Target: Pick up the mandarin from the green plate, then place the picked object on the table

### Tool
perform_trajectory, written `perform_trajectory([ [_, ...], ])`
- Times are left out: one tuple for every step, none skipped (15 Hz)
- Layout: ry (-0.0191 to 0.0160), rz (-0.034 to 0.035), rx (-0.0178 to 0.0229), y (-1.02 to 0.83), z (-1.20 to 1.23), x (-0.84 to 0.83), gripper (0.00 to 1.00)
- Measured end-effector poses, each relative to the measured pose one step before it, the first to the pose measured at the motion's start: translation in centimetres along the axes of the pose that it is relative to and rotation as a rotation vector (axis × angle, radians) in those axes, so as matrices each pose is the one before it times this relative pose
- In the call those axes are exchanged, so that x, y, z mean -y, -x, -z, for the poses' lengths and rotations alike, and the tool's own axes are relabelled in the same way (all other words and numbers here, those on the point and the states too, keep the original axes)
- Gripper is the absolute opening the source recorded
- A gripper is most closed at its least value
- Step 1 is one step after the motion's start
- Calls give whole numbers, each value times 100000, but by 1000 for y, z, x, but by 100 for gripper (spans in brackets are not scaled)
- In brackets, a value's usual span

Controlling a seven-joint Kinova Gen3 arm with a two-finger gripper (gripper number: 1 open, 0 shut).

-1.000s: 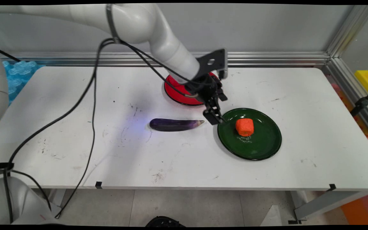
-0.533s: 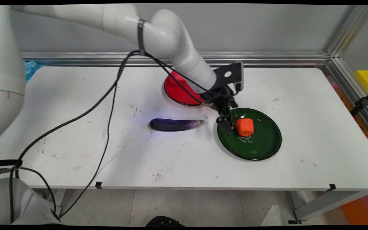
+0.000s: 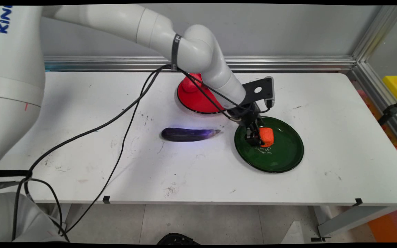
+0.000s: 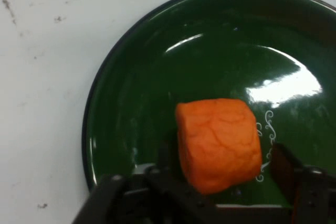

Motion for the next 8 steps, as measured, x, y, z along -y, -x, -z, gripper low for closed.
perform_trajectory([
  [-6, -21, 124, -115, -193, 34, 0],
  [29, 36, 134, -101, -178, 29, 0],
  [110, -103, 62, -125, -98, 11, 0],
  [130, -109, 83, -93, 7, -21, 0],
  [151, -156, 69, -96, 75, -37, 0],
  [84, -105, 31, -74, 255, -58, 0],
  [90, -67, 48, -47, 348, -89, 0],
  [22, -59, -14, -27, 277, -63, 0],
])
